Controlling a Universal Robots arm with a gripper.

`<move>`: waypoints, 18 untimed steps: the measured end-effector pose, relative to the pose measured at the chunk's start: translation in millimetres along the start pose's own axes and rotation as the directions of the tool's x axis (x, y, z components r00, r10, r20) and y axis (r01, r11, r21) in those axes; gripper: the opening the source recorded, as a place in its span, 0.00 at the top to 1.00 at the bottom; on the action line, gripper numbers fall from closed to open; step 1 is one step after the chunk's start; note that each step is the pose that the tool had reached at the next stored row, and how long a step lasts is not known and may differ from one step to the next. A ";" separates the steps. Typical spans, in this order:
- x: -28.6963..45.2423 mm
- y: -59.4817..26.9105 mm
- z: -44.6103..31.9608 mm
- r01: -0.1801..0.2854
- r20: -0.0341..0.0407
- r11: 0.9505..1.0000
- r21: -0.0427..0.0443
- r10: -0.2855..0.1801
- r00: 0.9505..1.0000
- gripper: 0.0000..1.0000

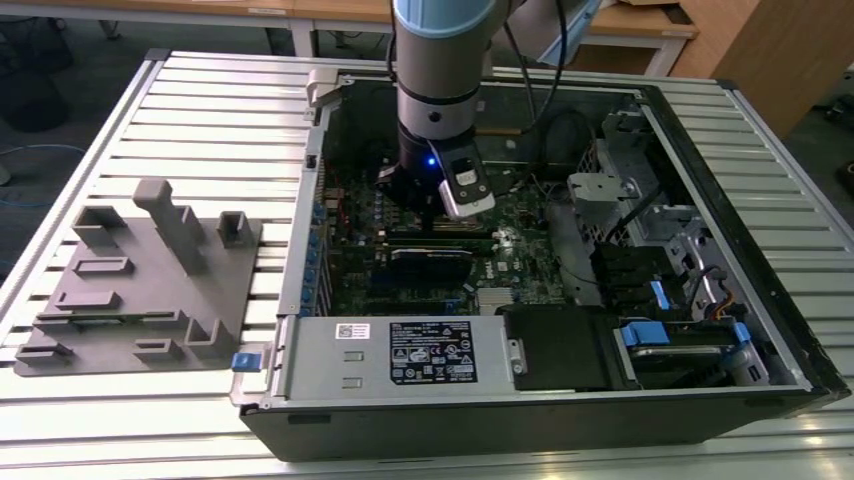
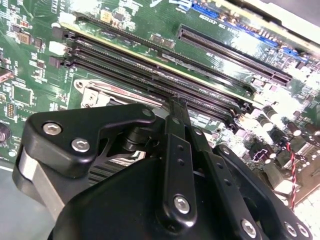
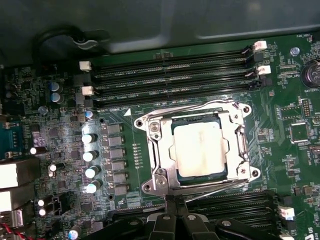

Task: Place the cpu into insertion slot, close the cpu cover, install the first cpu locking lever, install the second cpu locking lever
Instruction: 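Install the second cpu locking lever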

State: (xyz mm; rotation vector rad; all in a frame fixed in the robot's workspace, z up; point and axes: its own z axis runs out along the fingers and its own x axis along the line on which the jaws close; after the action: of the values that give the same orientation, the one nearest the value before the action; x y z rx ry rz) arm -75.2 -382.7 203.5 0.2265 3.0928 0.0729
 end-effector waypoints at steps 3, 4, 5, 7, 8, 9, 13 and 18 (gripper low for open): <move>2.5 -0.4 0.1 0.000 -0.002 1.000 -0.010 0.000 1.000 0.90; 3.5 -0.5 0.1 -0.001 -0.002 1.000 -0.014 0.001 1.000 0.90; 4.5 -0.7 0.2 -0.001 -0.003 1.000 -0.016 0.001 1.000 0.90; 6.2 -0.9 0.5 -0.001 -0.003 1.000 -0.019 0.001 1.000 0.90; 7.3 -1.0 0.7 -0.001 -0.003 1.000 -0.019 0.001 1.000 0.90; 8.4 -1.2 0.9 -0.001 -0.003 1.000 -0.019 0.001 1.000 0.90; 14.2 -2.2 1.6 -0.001 -0.003 1.000 -0.020 0.001 1.000 0.90; 18.3 -2.8 1.7 -0.001 -0.003 1.000 -0.024 0.001 1.000 0.90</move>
State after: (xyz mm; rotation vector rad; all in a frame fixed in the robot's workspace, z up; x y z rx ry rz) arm -93.7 -382.7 200.9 0.2273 3.0932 0.1098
